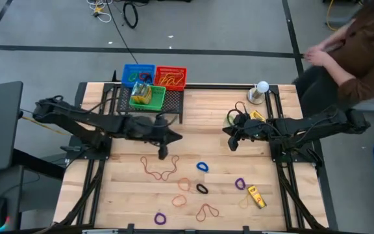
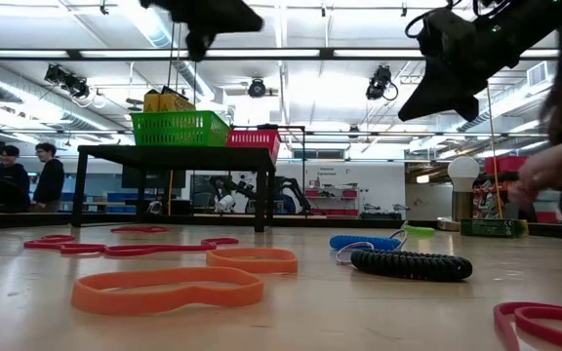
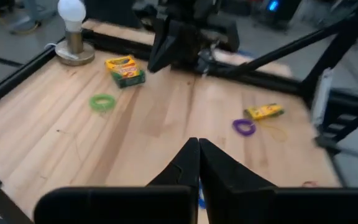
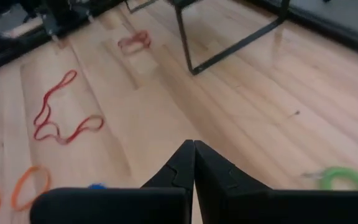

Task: Pick & Place Office Desk Supplies
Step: Put the black spring keychain into the blue bin

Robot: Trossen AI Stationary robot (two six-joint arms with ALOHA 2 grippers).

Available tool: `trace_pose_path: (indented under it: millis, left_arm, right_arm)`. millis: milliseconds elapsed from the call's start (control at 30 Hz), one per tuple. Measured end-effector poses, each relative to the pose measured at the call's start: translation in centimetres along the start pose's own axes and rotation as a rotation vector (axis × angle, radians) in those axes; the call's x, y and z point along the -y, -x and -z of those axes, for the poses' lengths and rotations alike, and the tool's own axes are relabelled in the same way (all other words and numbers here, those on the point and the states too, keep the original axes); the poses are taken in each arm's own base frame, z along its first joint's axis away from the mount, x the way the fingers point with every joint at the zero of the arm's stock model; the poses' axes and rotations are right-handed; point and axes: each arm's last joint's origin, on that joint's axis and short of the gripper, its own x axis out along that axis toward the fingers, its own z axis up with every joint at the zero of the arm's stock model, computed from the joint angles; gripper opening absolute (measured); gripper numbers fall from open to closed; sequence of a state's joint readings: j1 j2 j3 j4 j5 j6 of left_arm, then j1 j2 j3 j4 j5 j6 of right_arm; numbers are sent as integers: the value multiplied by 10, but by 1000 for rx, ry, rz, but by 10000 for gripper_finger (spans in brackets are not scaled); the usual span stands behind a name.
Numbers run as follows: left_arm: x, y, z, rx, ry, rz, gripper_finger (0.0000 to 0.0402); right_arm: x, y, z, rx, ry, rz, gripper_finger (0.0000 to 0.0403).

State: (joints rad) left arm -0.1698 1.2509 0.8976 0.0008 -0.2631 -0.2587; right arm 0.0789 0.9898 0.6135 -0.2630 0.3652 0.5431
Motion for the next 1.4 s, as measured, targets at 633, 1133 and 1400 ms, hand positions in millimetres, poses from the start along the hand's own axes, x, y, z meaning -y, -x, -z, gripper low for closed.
trace_pose_path:
  millis: [633, 1133, 1400]
  left_arm:
    - [-4, 22, 101, 127, 104, 153, 7]
    - [-13, 29, 125, 193, 153, 138, 9]
    - [-13, 29, 125, 192, 204, 141, 9]
  right_arm:
    - [-98, -14, 43, -364, -28, 42, 12]
    - [-195, -61, 79, -457, 63, -79, 141]
    - [-197, -87, 109, -509, 86, -53, 144]
